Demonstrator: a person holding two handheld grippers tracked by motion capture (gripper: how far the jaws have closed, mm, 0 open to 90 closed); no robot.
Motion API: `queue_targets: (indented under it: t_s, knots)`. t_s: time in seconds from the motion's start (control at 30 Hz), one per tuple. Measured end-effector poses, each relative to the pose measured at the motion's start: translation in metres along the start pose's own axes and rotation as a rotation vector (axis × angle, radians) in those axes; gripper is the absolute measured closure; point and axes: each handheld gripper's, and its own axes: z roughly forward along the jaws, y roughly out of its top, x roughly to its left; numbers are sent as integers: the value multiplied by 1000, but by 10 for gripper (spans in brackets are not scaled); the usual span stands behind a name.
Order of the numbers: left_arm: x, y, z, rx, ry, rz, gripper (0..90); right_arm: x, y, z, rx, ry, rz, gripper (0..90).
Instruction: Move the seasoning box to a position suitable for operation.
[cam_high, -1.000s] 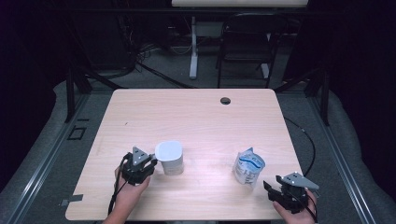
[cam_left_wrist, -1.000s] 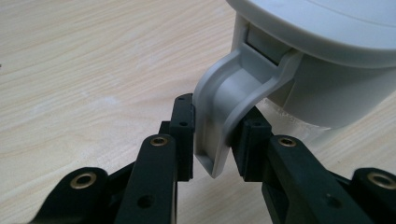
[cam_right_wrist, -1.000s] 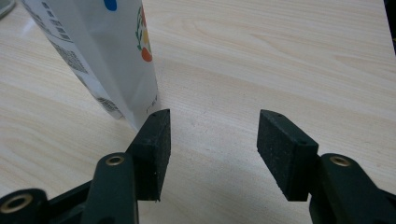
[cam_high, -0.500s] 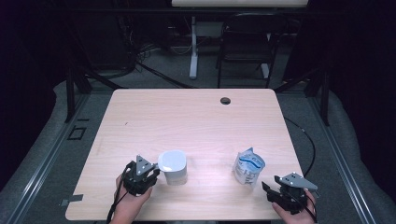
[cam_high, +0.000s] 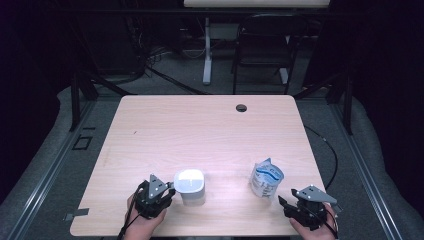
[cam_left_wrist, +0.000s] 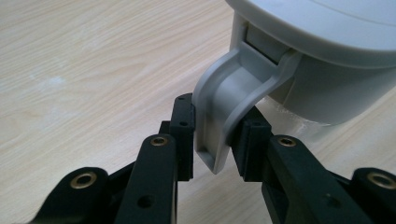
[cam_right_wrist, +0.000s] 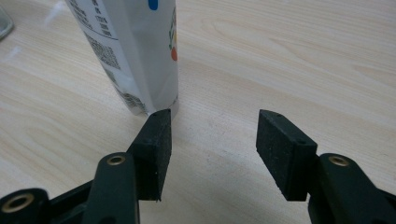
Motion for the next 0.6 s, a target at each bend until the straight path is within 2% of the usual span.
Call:
queue_targets:
  t_s: [0.17, 0.6]
  knots:
    - [-3, 0, 1, -13, -19, 15, 729, 1, 0, 1, 3, 9, -15, 455]
    - [-1, -1, 3, -31, -34, 2, 728, 1, 0, 2, 9, 12, -20, 456]
